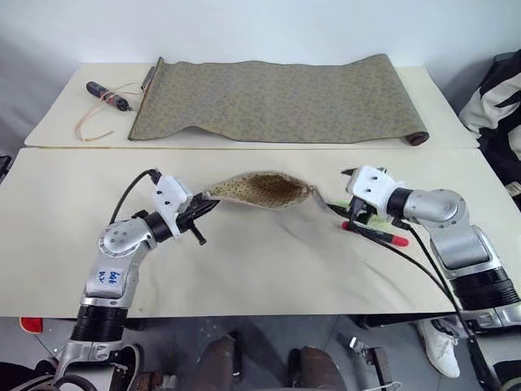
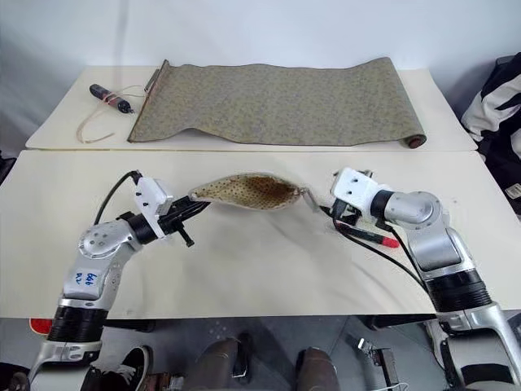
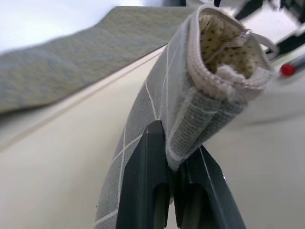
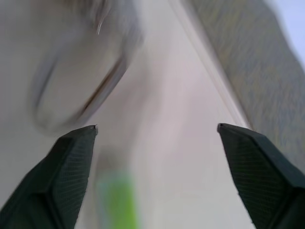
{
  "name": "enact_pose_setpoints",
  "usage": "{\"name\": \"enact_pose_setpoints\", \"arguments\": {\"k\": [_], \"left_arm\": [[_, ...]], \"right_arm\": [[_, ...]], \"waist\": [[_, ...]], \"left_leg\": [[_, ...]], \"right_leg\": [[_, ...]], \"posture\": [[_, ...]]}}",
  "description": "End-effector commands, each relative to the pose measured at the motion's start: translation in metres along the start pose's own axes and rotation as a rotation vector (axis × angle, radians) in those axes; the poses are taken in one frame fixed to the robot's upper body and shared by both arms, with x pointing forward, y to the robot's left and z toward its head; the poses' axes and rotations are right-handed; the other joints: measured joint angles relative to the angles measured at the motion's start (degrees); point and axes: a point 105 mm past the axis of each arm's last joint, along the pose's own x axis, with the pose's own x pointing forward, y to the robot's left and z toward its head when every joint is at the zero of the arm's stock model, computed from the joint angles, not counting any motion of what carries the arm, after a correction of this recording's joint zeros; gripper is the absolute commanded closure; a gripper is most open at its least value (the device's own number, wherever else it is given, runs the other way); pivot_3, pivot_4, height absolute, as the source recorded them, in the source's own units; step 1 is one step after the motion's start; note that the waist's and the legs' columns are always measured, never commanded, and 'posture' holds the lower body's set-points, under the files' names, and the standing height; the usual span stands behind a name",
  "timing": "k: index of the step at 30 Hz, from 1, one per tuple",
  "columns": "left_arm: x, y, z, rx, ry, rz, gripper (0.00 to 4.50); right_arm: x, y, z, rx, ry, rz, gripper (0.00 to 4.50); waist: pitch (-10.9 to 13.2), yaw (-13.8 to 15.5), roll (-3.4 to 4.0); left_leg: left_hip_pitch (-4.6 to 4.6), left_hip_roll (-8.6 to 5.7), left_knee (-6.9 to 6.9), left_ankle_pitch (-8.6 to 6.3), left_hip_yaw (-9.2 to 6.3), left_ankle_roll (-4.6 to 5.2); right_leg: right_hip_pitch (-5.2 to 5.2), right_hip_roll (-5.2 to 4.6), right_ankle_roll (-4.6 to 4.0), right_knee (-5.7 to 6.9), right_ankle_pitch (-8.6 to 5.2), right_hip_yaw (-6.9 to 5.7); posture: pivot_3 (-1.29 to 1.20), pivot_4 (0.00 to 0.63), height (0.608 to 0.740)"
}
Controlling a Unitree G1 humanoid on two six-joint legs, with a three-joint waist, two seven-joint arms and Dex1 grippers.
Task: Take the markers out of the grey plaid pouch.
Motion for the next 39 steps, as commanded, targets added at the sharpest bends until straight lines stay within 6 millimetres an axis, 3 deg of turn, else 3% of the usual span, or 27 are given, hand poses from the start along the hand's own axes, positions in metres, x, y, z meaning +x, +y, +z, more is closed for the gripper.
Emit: {"name": "enact_pose_setpoints", "arguments": {"k": [1, 5, 13, 20, 22, 25, 32, 36, 39], "left_arm": [[-0.014, 0.025, 0.008, 0.205, 0.035, 0.083, 4.50], [-0.032, 0.046, 0.004, 0.322, 0.106, 0.169, 4.50], [-0.103, 0.072, -0.040, 0.554, 0.454, 0.354, 4.50], [-0.114, 0.068, -0.051, 0.483, 0.481, 0.464, 4.50], [-0.118, 0.064, -0.059, 0.367, 0.470, 0.494, 4.50], [-0.113, 0.053, -0.057, 0.266, 0.421, 0.464, 3.76], [-0.103, 0.043, -0.029, 0.101, 0.238, 0.392, 1.62], [-0.109, 0.028, -0.005, 0.018, 0.131, 0.306, 0.41], [-0.118, 0.013, -0.002, 0.001, 0.127, 0.229, 0.41]], "right_arm": [[-0.007, -0.003, 0.046, 0.047, -0.197, 0.004, 0.45], [-0.008, 0.009, 0.058, 0.122, -0.282, 0.042, 0.45], [0.006, 0.060, 0.050, 0.264, -0.306, 0.127, 0.45], [0.011, 0.064, 0.050, 0.246, -0.302, 0.153, 0.45], [0.012, 0.065, 0.049, 0.242, -0.299, 0.161, 0.45], [0.013, 0.065, 0.048, 0.239, -0.300, 0.166, 0.43], [0.008, 0.059, 0.040, 0.245, -0.285, 0.155, 0.43], [-0.006, 0.046, 0.030, 0.272, -0.261, 0.111, 0.43], [-0.017, 0.035, 0.018, 0.274, -0.226, 0.070, 0.43]], "waist": [[0.0, 0.0, 0.00], [0.0, -0.1, 0.00], [0.0, -0.2, -0.03], [0.0, 0.0, -0.06], [-0.1, -0.1, -0.09], [-0.1, -0.2, -0.12], [-0.1, -0.2, -0.15], [-0.1, -0.3, -0.16], [-0.1, -0.2, -0.17]], "left_leg": [[0.00, 0.00, -0.01, 0.00, 0.00, 0.00], [0.00, 0.00, -0.10, -0.01, 0.00, 0.01], [0.00, -0.04, -0.19, -0.07, 0.04, 0.03], [-0.01, -0.05, -0.21, -0.18, 0.16, -0.12], [-0.02, -0.05, -0.22, -0.18, 0.20, -0.13], [0.00, -0.02, -0.22, -0.17, 0.31, -0.06], [-0.01, 0.00, -0.21, -0.16, 0.41, -0.03], [-0.01, 0.01, -0.21, -0.16, 0.43, -0.02], [0.01, 0.01, -0.21, -0.17, 0.48, -0.01]], "right_leg": [[0.00, 0.00, 0.00, 0.00, 0.00, -0.01], [-0.02, 0.01, 0.00, 0.07, 0.00, -0.01], [-0.17, -0.07, 0.00, 0.24, 0.00, 0.05], [-0.46, -0.12, 0.00, 0.51, 0.00, 0.32], [-0.52, -0.12, 0.00, 0.51, 0.00, 0.35], [-0.55, -0.11, 0.00, 0.61, 0.00, 0.46], [-0.66, -0.12, 0.00, 0.74, 0.00, 0.55], [-0.67, -0.11, -0.01, 0.72, 0.00, 0.59], [-0.67, -0.11, -0.01, 0.60, 0.00, 0.63]], "posture": [[0.00, 0.150, 0.740], [0.00, 0.150, 0.740], [0.00, 0.150, 0.740], [0.00, 0.150, 0.740], [0.00, 0.150, 0.740], [0.00, 0.150, 0.740], [0.00, 0.150, 0.740], [0.00, 0.150, 0.740], [0.00, 0.150, 0.740]]}}
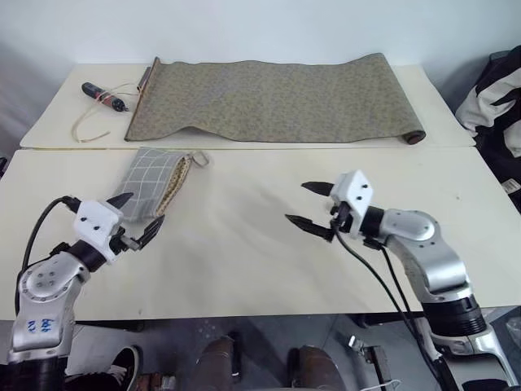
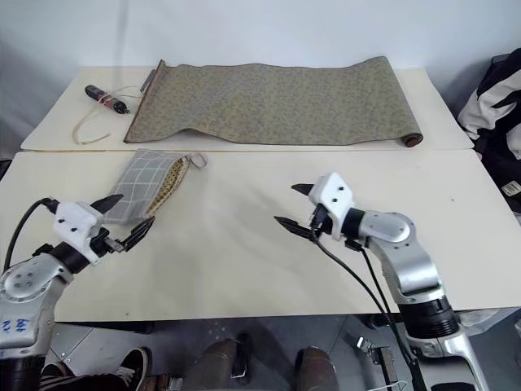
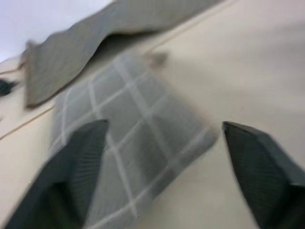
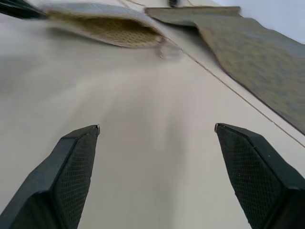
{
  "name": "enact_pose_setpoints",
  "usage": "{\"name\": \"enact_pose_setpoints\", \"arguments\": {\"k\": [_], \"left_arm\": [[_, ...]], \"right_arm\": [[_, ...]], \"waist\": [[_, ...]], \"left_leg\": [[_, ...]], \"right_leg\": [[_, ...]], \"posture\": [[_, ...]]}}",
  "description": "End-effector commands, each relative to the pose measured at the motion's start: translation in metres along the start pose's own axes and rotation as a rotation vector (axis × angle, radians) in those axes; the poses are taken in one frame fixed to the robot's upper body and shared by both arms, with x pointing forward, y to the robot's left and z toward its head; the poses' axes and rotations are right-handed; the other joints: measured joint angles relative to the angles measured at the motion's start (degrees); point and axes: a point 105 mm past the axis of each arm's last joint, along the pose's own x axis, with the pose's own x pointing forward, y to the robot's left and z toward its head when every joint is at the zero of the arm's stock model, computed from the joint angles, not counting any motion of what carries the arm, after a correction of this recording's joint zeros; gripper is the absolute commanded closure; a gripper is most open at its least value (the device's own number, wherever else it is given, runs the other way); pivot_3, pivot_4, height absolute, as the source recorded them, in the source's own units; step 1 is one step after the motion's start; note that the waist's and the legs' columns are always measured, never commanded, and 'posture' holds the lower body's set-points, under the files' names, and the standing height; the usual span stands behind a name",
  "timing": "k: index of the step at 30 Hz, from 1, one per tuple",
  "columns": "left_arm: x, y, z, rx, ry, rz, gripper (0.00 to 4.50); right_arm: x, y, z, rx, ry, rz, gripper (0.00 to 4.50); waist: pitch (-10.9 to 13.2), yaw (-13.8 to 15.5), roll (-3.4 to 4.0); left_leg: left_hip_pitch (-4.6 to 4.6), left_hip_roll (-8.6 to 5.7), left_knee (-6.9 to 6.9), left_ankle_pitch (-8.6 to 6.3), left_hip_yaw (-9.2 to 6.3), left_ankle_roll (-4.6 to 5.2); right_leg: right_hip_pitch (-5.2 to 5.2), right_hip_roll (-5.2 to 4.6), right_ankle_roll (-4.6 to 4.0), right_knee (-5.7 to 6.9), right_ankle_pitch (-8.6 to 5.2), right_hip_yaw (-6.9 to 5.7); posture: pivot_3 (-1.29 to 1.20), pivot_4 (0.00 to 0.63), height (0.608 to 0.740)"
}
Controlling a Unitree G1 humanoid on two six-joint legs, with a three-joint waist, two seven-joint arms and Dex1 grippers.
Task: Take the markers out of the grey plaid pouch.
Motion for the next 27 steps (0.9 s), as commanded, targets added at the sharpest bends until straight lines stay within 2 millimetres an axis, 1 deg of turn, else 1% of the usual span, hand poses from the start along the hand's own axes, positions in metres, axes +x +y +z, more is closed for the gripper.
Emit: {"name": "enact_pose_setpoints", "arguments": {"k": [1, 5, 7, 9, 10, 13, 15, 17, 20, 21, 24, 27], "left_arm": [[-0.017, -0.011, 0.015, -0.005, -0.050, -0.088, 0.41], [-0.027, -0.019, 0.017, -0.061, -0.060, -0.128, 0.41], [-0.031, -0.011, 0.013, -0.147, -0.049, -0.079, 0.41], [-0.034, -0.004, 0.011, -0.222, -0.056, -0.030, 0.41], [-0.034, -0.001, 0.009, -0.238, -0.052, -0.008, 0.41], [-0.039, 0.002, 0.002, -0.293, -0.043, 0.037, 0.41], [-0.042, 0.003, 0.001, -0.301, -0.044, 0.046, 0.41], [-0.046, 0.004, -0.002, -0.302, -0.037, 0.056, 0.41], [-0.052, 0.005, -0.008, -0.309, -0.021, 0.066, 0.41], [-0.053, 0.005, -0.010, -0.309, -0.016, 0.069, 0.41], [-0.056, 0.004, -0.013, -0.310, -0.012, 0.070, 0.41], [-0.062, 0.001, -0.014, -0.282, -0.012, 0.058, 0.41]], "right_arm": [[-0.022, -0.019, 0.001, -0.016, 0.006, -0.068, 0.43], [-0.040, -0.037, -0.007, -0.022, 0.034, -0.158, 0.43], [-0.052, -0.057, -0.012, -0.028, 0.044, -0.290, 0.43], [-0.065, -0.073, -0.020, 0.012, 0.043, -0.407, 0.43], [-0.069, -0.077, -0.023, 0.022, 0.039, -0.435, 0.43], [-0.096, -0.104, -0.039, 0.033, 0.076, -0.639, 0.43], [-0.111, -0.116, -0.047, 0.069, 0.081, -0.734, 0.43], [-0.123, -0.123, -0.053, 0.072, 0.104, -0.796, 0.43], [-0.133, -0.127, -0.061, 0.052, 0.133, -0.847, 0.43], [-0.139, -0.129, -0.067, 0.058, 0.152, -0.878, 0.43], [-0.149, -0.129, -0.081, 0.069, 0.184, -0.913, 0.43], [-0.156, -0.126, -0.090, 0.071, 0.197, -0.915, 0.43]], "waist": [[0.0, 0.0, 0.00], [0.0, 0.1, 0.00], [0.0, 0.2, -0.01], [0.0, 0.2, -0.02], [0.0, 0.2, -0.02], [0.0, 0.1, -0.02], [0.0, 0.1, -0.03], [0.0, 0.1, -0.02], [0.0, 0.0, -0.02], [0.0, 0.0, -0.02], [0.0, 0.0, -0.02], [0.0, 0.1, -0.02]], "left_leg": [[0.00, 0.01, 0.00, 0.00, 0.01, 0.00], [0.01, 0.03, 0.01, -0.01, 0.06, 0.01], [0.01, 0.03, 0.01, -0.02, 0.07, 0.01], [0.02, 0.02, 0.02, -0.02, 0.07, 0.01], [0.02, 0.02, 0.02, -0.02, 0.08, 0.02], [0.02, 0.02, 0.03, -0.01, 0.08, 0.04], [0.02, 0.01, 0.04, -0.01, 0.10, 0.05], [0.01, 0.02, 0.05, 0.00, 0.11, 0.05], [0.03, 0.03, 0.04, 0.00, 0.13, 0.05], [0.05, 0.03, 0.04, 0.00, 0.16, 0.05], [0.05, 0.04, 0.04, -0.01, 0.17, 0.06], [0.03, 0.03, 0.05, -0.01, 0.17, 0.06]], "right_leg": [[0.00, 0.01, 0.00, -0.11, 0.00, 0.00], [0.00, 0.01, -0.01, -0.18, -0.01, 0.04], [0.01, 0.00, -0.01, -0.18, 0.00, 0.06], [0.01, -0.01, -0.01, -0.18, 0.00, 0.09], [0.02, 0.00, -0.01, -0.17, 0.00, 0.10], [0.01, 0.01, -0.01, -0.15, 0.00, 0.09], [0.02, 0.01, -0.01, -0.15, 0.00, 0.09], [0.02, 0.02, -0.01, -0.16, -0.01, 0.08], [0.02, 0.03, -0.01, -0.16, -0.01, 0.10], [0.01, 0.03, -0.01, -0.16, -0.01, 0.14], [0.01, 0.03, -0.01, -0.17, -0.01, 0.16], [0.02, 0.02, -0.01, -0.19, -0.01, 0.16]], "posture": [[0.00, 0.150, 0.740], [0.00, 0.150, 0.740], [0.00, 0.150, 0.740], [0.00, 0.150, 0.740], [0.00, 0.150, 0.740], [0.00, 0.150, 0.740], [0.00, 0.150, 0.740], [0.00, 0.150, 0.740], [0.00, 0.150, 0.740], [0.00, 0.150, 0.740], [0.00, 0.150, 0.740], [0.00, 0.150, 0.740]]}}
